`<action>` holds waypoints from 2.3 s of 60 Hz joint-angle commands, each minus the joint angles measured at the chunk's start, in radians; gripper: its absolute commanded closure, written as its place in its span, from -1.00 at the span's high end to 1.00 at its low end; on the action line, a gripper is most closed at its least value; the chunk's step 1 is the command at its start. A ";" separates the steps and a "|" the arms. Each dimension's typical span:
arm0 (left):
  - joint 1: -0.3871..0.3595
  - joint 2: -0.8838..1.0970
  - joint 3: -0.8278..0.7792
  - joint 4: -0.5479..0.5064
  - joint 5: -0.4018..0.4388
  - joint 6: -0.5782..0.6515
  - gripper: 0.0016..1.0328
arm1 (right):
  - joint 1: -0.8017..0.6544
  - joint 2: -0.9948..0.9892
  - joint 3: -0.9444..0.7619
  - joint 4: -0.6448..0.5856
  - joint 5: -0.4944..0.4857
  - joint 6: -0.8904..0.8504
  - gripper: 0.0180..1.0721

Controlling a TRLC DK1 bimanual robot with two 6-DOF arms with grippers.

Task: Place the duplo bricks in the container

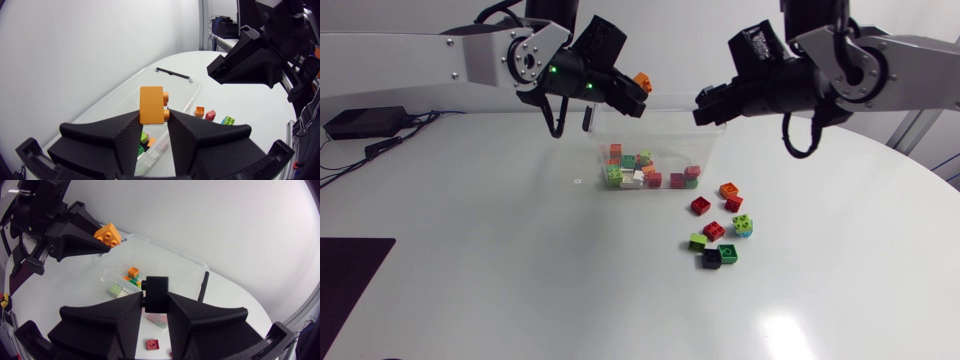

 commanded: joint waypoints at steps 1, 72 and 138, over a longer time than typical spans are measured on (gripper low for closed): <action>0.025 0.057 0.075 0.013 0.012 -0.035 -0.41 | 0.021 0.070 0.068 0.026 0.024 0.023 -0.62; -0.185 -0.156 -0.302 -0.022 0.015 0.197 0.87 | -0.251 -0.328 -0.420 -0.020 -0.123 -0.202 0.85; -0.334 0.296 -0.146 -0.082 0.007 0.562 0.80 | -0.235 -0.017 -0.408 -0.158 -0.099 -1.087 0.85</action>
